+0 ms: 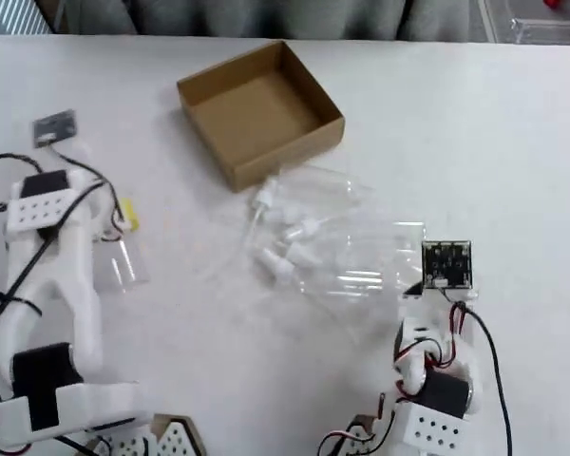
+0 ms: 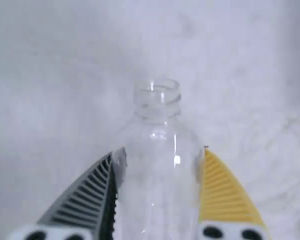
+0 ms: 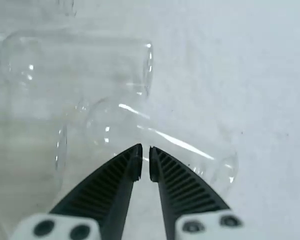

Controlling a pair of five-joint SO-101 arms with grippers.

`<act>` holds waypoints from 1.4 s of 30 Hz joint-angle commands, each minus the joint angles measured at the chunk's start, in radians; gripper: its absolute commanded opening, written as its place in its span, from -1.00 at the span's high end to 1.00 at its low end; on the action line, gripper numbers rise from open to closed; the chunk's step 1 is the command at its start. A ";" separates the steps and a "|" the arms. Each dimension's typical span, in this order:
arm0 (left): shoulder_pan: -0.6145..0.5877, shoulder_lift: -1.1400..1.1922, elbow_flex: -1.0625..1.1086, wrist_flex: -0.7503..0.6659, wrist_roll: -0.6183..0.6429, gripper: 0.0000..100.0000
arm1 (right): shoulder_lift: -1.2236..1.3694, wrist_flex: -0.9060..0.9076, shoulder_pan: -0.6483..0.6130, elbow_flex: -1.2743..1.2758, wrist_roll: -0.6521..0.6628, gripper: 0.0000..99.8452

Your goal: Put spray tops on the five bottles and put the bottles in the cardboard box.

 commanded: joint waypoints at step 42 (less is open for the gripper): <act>-0.111 -0.054 0.049 -0.083 0.071 0.96 | 1.722 0.220 -0.872 -1.300 0.184 0.58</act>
